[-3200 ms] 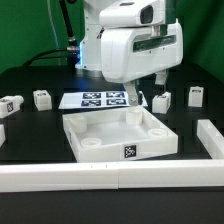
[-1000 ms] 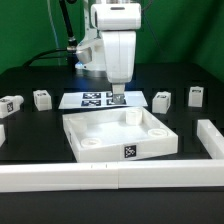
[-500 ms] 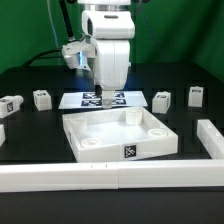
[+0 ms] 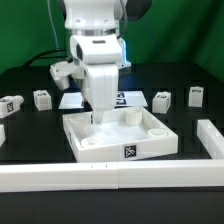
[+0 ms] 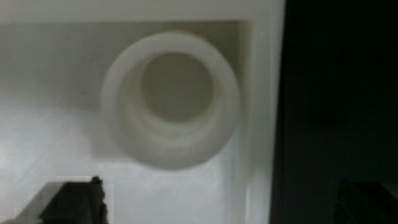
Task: Assemble square table
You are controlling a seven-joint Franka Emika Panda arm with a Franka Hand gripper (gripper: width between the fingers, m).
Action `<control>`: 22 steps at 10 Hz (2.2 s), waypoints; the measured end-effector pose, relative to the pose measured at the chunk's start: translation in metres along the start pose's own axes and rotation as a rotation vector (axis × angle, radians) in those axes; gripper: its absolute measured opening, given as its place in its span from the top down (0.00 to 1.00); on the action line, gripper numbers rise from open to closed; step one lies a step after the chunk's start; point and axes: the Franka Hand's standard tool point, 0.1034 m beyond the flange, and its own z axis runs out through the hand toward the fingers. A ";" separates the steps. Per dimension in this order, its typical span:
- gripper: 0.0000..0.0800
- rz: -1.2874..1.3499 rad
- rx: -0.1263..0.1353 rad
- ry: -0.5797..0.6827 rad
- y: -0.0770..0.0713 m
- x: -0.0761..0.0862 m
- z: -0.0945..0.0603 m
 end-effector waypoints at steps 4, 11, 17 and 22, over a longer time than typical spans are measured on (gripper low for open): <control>0.35 0.014 0.014 0.007 -0.004 0.003 0.009; 0.93 0.015 0.014 0.007 -0.004 0.002 0.009; 0.93 0.121 0.013 0.011 0.001 0.016 0.008; 0.93 0.269 0.013 0.019 0.062 0.075 0.005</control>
Offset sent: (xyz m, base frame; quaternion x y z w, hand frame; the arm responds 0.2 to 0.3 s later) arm 0.0000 0.0000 0.0000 0.0000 0.0000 0.0000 1.0000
